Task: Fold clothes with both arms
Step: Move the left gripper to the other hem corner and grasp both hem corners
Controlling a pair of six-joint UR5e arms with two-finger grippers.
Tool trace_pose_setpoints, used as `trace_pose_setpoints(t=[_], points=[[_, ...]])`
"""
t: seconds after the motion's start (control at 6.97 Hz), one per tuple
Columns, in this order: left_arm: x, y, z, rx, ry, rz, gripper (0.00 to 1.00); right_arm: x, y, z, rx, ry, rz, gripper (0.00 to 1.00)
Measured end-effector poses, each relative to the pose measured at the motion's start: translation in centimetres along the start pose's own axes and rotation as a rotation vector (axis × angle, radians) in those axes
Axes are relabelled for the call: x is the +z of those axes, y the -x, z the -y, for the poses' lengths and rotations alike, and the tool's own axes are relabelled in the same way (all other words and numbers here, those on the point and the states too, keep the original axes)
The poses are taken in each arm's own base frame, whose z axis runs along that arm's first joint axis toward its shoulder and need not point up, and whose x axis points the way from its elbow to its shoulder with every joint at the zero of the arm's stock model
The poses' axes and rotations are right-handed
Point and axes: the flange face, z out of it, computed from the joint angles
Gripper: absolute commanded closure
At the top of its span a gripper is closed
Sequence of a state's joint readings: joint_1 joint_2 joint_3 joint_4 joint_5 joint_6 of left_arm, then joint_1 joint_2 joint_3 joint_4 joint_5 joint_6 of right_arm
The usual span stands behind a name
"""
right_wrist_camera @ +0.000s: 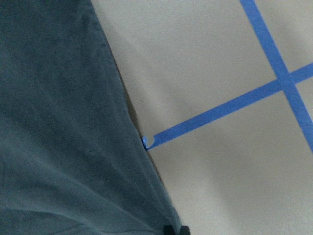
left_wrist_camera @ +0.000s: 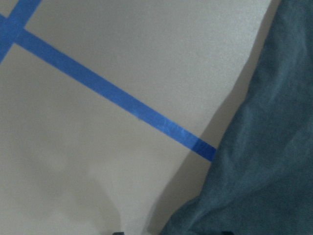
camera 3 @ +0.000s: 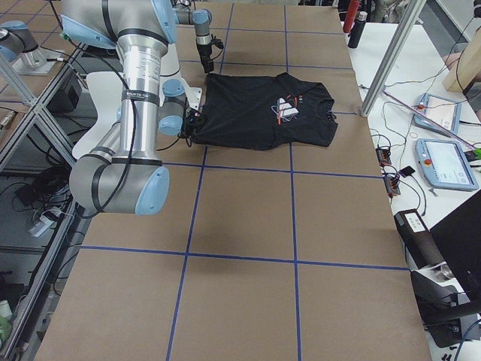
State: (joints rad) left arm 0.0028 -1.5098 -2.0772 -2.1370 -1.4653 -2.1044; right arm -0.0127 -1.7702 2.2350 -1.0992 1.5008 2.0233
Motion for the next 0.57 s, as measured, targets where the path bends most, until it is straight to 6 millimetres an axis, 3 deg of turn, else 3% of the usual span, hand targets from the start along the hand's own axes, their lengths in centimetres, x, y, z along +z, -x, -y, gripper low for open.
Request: trace_pose_setpoints(t=[0.14, 0.29, 0.43, 0.57], points=[[0.12, 0.06, 0.05, 0.001, -0.006, -0.001, 0.4, 0.0, 0.0, 0.01, 0.0, 0.0, 0.0, 1.0], [0.21, 0.09, 0.07, 0.002, -0.009, 0.0, 0.66, -0.02, 0.01, 0.02, 0.0, -0.001, 0.0, 1.0], [0.24, 0.08, 0.09, 0.002, -0.01, 0.0, 1.0, -0.02, 0.01, 0.02, 0.0, -0.001, 0.0, 1.0], [0.19, 0.03, 0.08, 0.002, -0.01, -0.002, 1.0, -0.01, 0.01, 0.02, 0.0, -0.001, 0.0, 1.0]])
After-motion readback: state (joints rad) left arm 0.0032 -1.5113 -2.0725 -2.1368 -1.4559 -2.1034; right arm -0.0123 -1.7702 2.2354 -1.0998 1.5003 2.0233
